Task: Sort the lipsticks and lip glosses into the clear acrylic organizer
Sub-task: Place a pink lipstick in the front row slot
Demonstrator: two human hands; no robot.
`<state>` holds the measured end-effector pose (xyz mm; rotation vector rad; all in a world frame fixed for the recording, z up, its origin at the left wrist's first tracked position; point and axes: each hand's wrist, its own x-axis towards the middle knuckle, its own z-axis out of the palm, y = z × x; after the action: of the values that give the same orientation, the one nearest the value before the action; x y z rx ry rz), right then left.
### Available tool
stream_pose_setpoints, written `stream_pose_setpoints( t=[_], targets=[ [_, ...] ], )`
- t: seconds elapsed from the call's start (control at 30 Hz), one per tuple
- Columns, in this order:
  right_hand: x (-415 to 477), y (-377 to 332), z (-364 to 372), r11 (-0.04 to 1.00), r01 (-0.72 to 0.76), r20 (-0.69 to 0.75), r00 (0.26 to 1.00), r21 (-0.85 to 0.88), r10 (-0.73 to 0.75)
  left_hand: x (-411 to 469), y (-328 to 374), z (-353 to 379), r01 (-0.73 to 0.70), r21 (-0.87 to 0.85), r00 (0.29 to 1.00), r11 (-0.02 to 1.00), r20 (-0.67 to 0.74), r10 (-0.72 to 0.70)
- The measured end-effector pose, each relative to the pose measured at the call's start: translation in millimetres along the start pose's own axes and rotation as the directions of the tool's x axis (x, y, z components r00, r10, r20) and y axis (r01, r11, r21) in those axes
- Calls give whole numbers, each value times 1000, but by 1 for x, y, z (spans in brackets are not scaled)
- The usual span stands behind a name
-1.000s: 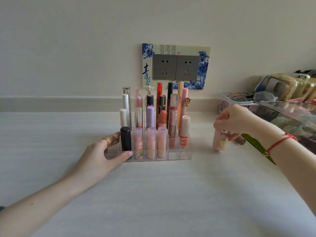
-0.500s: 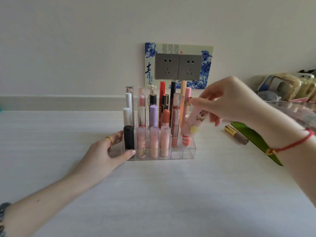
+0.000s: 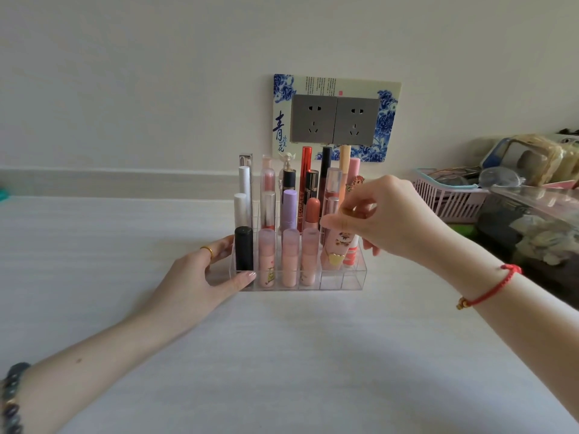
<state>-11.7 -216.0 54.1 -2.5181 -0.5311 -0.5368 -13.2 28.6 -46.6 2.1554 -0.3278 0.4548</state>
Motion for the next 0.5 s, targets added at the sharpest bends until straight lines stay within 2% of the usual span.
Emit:
stream_pose_setpoints(
  t=[0.2, 0.5],
  targets=[
    [-1, 2, 6, 1000, 26, 106, 994, -10, -25, 0, -1, 1, -3, -7, 1000, 1000, -4, 3],
    [0, 3, 13, 997, 47, 140, 989, -60, -38, 3, -3, 1, -21, -12, 1000, 1000, -7, 21]
  ],
)
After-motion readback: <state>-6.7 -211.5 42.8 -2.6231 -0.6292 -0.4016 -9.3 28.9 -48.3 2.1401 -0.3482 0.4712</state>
